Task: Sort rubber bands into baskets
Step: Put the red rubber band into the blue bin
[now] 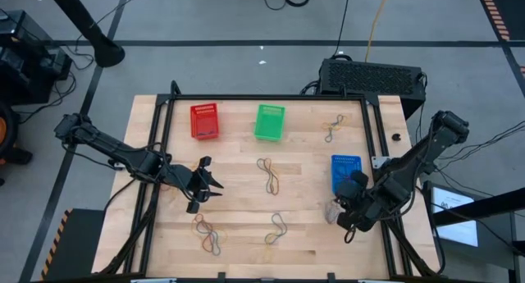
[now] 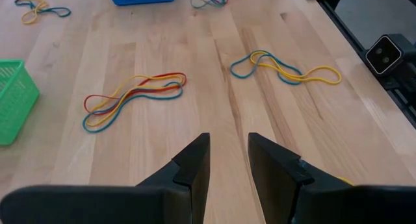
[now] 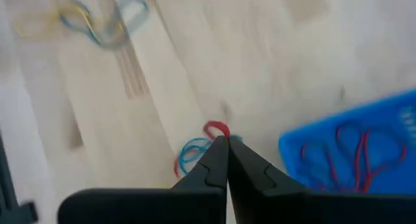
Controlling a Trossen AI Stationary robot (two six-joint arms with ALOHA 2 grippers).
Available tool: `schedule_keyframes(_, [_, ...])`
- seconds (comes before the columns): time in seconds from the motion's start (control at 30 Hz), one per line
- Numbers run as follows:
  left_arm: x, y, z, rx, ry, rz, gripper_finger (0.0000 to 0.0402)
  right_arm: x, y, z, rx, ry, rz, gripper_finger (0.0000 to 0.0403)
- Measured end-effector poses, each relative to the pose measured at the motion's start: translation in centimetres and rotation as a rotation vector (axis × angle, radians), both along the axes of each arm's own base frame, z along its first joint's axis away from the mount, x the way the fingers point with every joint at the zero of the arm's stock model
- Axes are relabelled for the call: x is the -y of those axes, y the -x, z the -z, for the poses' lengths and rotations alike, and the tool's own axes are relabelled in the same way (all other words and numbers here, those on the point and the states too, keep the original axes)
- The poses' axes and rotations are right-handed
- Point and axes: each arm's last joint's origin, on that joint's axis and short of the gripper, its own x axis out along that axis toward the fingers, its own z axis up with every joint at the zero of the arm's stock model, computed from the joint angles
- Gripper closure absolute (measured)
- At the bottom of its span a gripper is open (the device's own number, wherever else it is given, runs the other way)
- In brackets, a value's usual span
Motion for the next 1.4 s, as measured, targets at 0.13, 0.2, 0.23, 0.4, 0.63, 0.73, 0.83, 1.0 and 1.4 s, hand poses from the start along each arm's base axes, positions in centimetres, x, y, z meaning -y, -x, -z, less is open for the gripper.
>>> schedule_keyframes(0.13, [0.0,0.0,0.0,0.000,0.000,0.000,0.0291,0.0,-0.5,-1.7,0.086,0.050,-0.028,0.0402])
schedule_keyframes(0.2, [0.0,0.0,0.0,0.000,0.000,0.000,0.0291,0.0,-0.8,-2.6,0.125,0.081,-0.041,0.0402])
schedule_keyframes(0.23, [0.0,0.0,0.0,0.000,0.000,0.000,0.0291,0.0,-0.9,-3.0,0.144,0.093,-0.046,0.0402])
schedule_keyframes(0.4, [0.0,0.0,0.0,0.000,0.000,0.000,0.0291,0.5,-1.4,-4.9,0.200,0.153,-0.035,0.0402])
schedule_keyframes(0.63, [0.0,0.0,0.0,0.002,-0.014,0.010,0.0291,2.7,-1.3,-5.0,0.098,0.269,0.057,0.0402])
schedule_keyframes(0.73, [0.0,0.0,0.0,0.003,-0.014,0.010,0.0291,4.1,-0.9,-4.7,0.012,0.291,0.140,0.0402])
schedule_keyframes(0.83, [0.0,0.0,0.0,0.003,-0.014,0.010,0.0291,5.2,-0.2,-4.5,-0.102,0.313,0.199,0.0402])
schedule_keyframes(1.0, [0.0,0.0,0.0,0.003,-0.015,0.010,0.0291,6.5,0.7,-4.4,-0.237,0.319,0.298,0.0402])
schedule_keyframes(1.4, [0.0,0.0,0.0,0.003,-0.015,0.010,0.0291,8.2,0.4,-4.6,-0.294,0.321,0.277,0.0402])
